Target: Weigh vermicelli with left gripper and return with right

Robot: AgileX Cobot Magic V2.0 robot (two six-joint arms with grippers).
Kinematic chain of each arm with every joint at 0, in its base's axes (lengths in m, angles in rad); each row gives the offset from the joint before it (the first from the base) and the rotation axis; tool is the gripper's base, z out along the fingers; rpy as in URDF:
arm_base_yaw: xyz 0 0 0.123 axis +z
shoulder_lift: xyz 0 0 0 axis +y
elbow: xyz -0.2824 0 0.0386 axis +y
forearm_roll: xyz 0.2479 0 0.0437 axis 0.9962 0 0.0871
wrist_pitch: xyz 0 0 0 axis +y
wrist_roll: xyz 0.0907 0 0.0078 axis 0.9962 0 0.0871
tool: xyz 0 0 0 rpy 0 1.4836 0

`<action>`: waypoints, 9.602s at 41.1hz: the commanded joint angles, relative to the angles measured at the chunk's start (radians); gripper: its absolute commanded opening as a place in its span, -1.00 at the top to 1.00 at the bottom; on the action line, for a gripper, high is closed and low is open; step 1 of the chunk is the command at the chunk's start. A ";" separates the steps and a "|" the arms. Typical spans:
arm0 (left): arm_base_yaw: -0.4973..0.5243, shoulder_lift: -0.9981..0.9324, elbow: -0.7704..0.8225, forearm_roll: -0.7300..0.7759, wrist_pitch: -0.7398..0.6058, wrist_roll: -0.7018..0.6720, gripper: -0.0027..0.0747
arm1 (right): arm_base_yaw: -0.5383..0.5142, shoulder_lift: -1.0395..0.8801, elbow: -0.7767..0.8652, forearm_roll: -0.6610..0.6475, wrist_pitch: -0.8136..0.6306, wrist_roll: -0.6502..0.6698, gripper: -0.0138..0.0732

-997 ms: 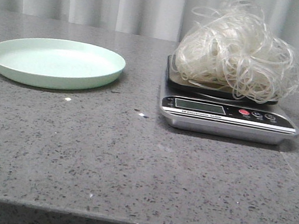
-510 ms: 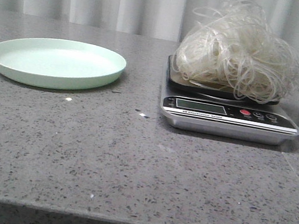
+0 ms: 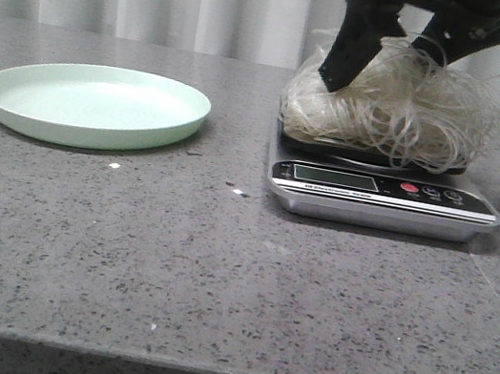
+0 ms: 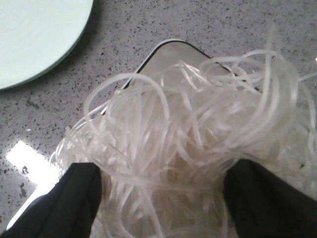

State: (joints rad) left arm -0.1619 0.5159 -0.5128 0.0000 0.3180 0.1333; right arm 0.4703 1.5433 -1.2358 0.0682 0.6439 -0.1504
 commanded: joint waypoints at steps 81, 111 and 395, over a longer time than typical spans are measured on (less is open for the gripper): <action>0.000 0.002 -0.027 -0.009 -0.071 -0.006 0.58 | 0.136 -0.026 -0.543 0.184 0.034 -0.068 0.33; 0.000 0.002 -0.027 -0.014 -0.062 -0.006 0.58 | 0.287 0.380 -0.637 0.184 -0.089 -0.068 0.33; 0.186 -0.541 0.524 -0.107 -0.318 -0.006 0.58 | -0.200 -1.074 0.938 0.172 -0.736 -0.039 0.33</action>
State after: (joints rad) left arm 0.0250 -0.0046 0.0028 -0.0981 0.0785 0.1333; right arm 0.2742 0.4670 -0.2714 0.2404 -0.0111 -0.1913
